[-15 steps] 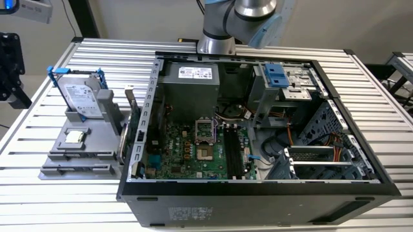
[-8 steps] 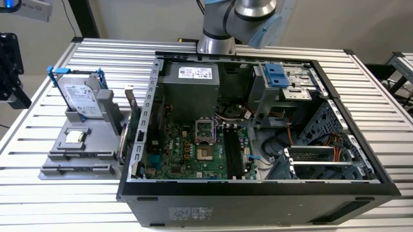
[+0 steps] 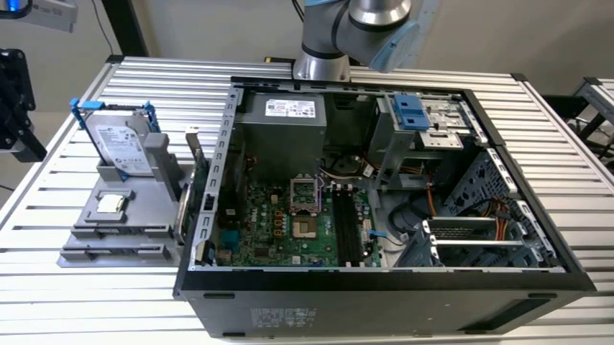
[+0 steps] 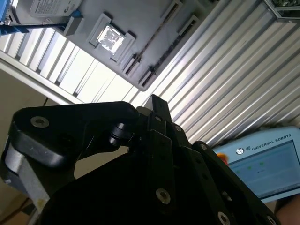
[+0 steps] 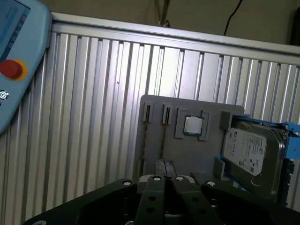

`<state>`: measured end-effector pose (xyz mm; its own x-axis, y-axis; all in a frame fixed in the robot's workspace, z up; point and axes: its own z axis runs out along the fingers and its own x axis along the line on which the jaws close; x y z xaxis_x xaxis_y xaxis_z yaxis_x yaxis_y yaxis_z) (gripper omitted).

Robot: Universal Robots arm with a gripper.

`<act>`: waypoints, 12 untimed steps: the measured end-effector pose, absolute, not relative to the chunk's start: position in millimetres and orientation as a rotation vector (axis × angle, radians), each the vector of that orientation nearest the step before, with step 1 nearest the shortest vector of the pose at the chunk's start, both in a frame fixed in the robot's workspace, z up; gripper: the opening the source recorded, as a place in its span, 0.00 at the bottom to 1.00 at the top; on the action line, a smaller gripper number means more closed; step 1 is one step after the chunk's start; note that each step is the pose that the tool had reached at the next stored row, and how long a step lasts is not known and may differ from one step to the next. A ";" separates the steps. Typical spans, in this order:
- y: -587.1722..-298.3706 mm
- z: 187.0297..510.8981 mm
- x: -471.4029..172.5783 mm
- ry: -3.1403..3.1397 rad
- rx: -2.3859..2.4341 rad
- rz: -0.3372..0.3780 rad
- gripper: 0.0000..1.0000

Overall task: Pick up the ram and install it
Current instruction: 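Pick up the ram and move it above insertion slot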

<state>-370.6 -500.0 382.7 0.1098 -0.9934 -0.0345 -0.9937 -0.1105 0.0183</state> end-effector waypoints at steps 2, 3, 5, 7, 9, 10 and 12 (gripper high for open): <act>-500.0 382.7 -370.6 2.087 -2.335 0.059 1.00; -500.0 382.7 -370.6 2.086 -2.336 0.059 1.00; -500.0 382.7 -370.6 2.084 -2.338 0.059 1.00; -500.0 382.7 -370.6 2.082 -2.339 0.059 1.00; -500.0 382.7 -370.6 2.080 -2.341 0.059 1.00; -500.0 382.7 -370.6 2.079 -2.342 0.059 1.00; -500.0 382.7 -370.6 2.077 -2.344 0.059 1.00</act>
<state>-370.6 -500.0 382.7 0.1200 -0.9922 -0.0345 -0.9925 -0.1206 0.0183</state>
